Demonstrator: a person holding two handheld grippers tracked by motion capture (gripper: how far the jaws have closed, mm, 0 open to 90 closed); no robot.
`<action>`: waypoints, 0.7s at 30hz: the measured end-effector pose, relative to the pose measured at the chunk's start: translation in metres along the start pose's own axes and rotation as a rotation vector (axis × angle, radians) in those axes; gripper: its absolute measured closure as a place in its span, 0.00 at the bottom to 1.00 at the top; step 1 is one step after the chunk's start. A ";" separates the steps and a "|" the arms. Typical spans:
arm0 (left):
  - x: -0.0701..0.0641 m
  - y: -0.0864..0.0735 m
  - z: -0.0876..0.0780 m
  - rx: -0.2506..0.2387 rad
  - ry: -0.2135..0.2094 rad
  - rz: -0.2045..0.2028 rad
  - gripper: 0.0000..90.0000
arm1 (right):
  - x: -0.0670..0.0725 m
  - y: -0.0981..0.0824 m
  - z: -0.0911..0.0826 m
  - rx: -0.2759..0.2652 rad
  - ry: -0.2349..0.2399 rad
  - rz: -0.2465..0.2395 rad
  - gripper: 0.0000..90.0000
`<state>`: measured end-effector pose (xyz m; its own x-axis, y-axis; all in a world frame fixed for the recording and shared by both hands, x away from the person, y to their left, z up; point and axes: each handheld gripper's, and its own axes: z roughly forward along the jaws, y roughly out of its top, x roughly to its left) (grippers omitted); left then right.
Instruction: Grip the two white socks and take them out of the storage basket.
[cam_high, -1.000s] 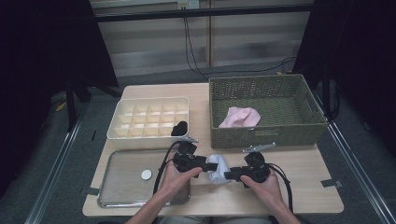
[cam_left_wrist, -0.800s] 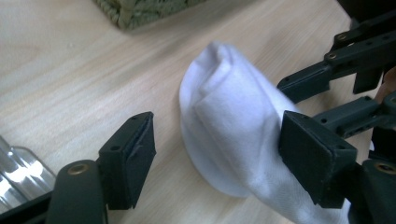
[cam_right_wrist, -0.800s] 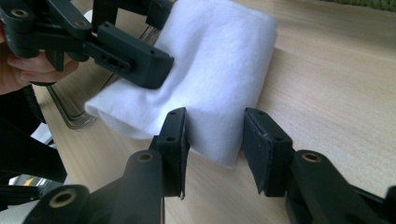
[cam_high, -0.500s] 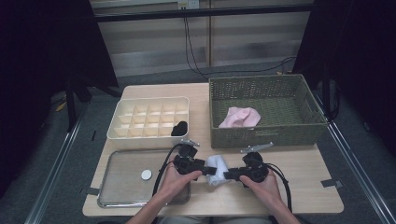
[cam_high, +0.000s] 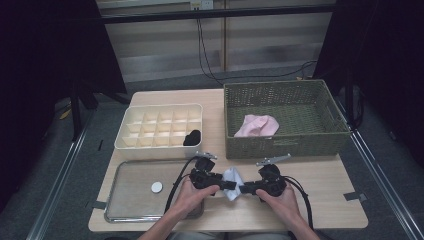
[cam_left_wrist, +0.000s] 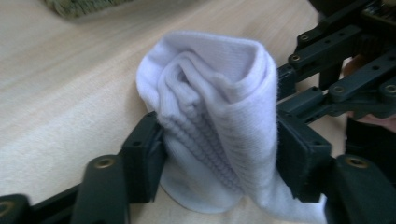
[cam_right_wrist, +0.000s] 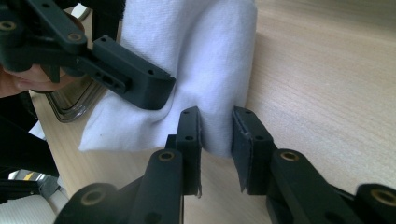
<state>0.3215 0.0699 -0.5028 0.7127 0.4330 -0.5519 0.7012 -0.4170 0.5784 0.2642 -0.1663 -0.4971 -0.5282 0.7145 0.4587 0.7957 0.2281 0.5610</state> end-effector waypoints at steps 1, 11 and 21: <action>0.002 0.000 0.000 0.010 -0.022 -0.010 0.47 | 0.000 0.000 0.000 0.000 0.000 0.000 0.82; -0.003 0.001 -0.003 0.010 -0.030 0.018 0.67 | 0.000 -0.001 -0.001 -0.005 0.008 -0.012 0.79; -0.002 0.002 -0.016 -0.011 -0.003 0.040 0.68 | -0.002 0.003 -0.017 -0.050 0.007 -0.025 0.64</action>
<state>0.3216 0.0807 -0.4914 0.7405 0.4136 -0.5296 0.6715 -0.4252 0.6068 0.2626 -0.1777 -0.4849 -0.5499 0.7043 0.4489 0.7665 0.2121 0.6061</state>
